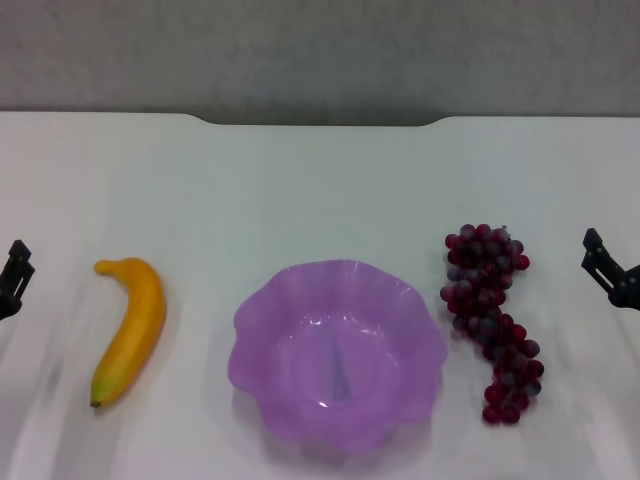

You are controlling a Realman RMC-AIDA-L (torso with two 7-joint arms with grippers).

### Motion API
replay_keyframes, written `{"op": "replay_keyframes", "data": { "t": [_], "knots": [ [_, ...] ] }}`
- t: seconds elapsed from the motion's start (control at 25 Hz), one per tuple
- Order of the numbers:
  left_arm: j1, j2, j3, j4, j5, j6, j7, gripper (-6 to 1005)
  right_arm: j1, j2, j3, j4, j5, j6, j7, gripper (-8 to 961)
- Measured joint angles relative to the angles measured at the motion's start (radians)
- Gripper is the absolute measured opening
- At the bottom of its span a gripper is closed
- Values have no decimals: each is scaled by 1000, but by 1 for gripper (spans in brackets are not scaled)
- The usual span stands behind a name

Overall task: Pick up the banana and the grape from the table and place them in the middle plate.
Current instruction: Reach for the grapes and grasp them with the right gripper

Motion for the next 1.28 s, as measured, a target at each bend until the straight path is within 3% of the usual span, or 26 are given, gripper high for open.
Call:
{"op": "replay_keyframes", "data": {
  "t": [0.48,0.64,0.76,0.88,0.96,1.0,1.08,1.2,1.28],
  "knots": [
    [3,1,0,-1,0,0,0,674,-1,-2,0,3,0,-1,0,880],
    [10,2,0,1,0,1,0,674,-2,-12,2,55,-19,46,0,880],
    [14,2,0,5,0,7,2,674,-23,-67,26,188,-56,185,-2,880],
    [14,4,0,4,-2,13,1,674,-79,-158,101,455,-67,438,-65,880],
    [14,5,0,6,-4,13,-1,674,-116,-184,184,611,-70,630,-165,880],
    [14,5,0,8,-4,13,-1,674,-140,-181,237,684,-77,729,-228,880],
    [13,5,0,10,-4,14,0,674,-191,-153,357,820,-98,906,-340,880],
    [10,4,0,10,-2,15,0,674,-239,-51,596,999,-143,1275,-486,880],
    [8,4,0,10,-1,16,0,674,-240,-4,709,1062,-173,1461,-521,879]
  ]
}}
